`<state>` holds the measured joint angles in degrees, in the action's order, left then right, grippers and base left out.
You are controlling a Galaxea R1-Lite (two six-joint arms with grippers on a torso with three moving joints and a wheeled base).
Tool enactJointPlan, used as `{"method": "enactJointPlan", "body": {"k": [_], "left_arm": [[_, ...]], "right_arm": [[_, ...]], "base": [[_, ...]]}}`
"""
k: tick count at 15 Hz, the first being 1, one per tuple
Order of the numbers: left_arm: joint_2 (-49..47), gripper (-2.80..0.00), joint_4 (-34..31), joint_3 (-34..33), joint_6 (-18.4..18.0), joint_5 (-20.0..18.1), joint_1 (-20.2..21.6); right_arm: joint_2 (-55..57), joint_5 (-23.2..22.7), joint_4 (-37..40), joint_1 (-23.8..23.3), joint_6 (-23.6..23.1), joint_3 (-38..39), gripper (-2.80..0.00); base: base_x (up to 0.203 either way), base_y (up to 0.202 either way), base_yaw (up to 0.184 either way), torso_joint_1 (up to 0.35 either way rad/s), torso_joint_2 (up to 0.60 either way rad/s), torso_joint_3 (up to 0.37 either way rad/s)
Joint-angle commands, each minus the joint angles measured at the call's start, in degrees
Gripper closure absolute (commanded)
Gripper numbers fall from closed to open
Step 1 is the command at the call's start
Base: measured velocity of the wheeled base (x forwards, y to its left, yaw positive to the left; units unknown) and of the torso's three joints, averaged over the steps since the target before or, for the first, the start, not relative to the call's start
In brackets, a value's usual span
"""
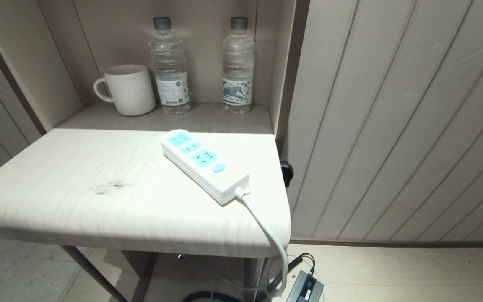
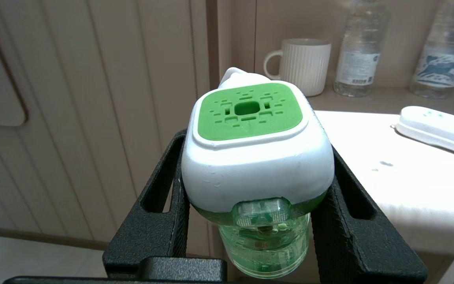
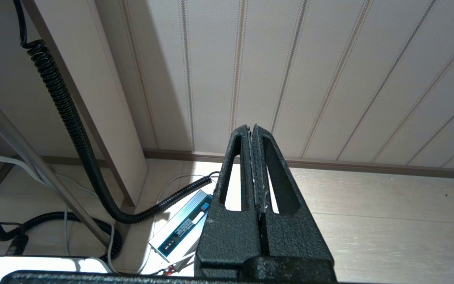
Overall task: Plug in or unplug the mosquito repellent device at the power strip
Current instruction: Place the mosquito repellent liquid on the table
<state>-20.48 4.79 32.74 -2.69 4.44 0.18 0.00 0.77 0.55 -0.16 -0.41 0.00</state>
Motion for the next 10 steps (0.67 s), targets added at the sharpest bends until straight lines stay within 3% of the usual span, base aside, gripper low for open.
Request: {"method": "enactJointPlan", "body": {"k": [1, 3, 5, 7, 10], "left_arm": [[-19.5, 0.0, 8.5, 0.5, 0.0, -0.2, -0.1], [-29.6, 0.0, 14.4, 0.8, 0.4, -0.3, -1.6], [-36.7, 0.0, 18.8, 1.0, 1.1, 1.0, -6.9], [-41.7, 0.0, 24.7, 0.2, 1.2, 6.5, -12.0], [-48.1, 0.0, 33.6, 0.3, 0.9, 11.1, -17.7]], "right_arm": [[0.1, 0.0, 0.0, 0.0, 0.0, 0.0, 0.0], [0.1, 0.0, 0.1, 0.0, 0.0, 0.0, 0.0], [0.1, -0.1, 0.0, 0.0, 0.0, 0.0, 0.0], [0.1, 0.0, 0.0, 0.0, 0.0, 0.0, 0.0], [0.1, -0.1, 0.0, 0.0, 0.0, 0.0, 0.0]], "base": [[0.0, 0.0, 0.0, 0.0, 0.0, 0.0], [0.0, 0.0, 0.0, 0.0, 0.0, 0.0], [0.0, 0.0, 0.0, 0.0, 0.0, 0.0], [0.0, 0.0, 0.0, 0.0, 0.0, 0.0], [0.0, 0.0, 0.0, 0.0, 0.0, 0.0]]}}
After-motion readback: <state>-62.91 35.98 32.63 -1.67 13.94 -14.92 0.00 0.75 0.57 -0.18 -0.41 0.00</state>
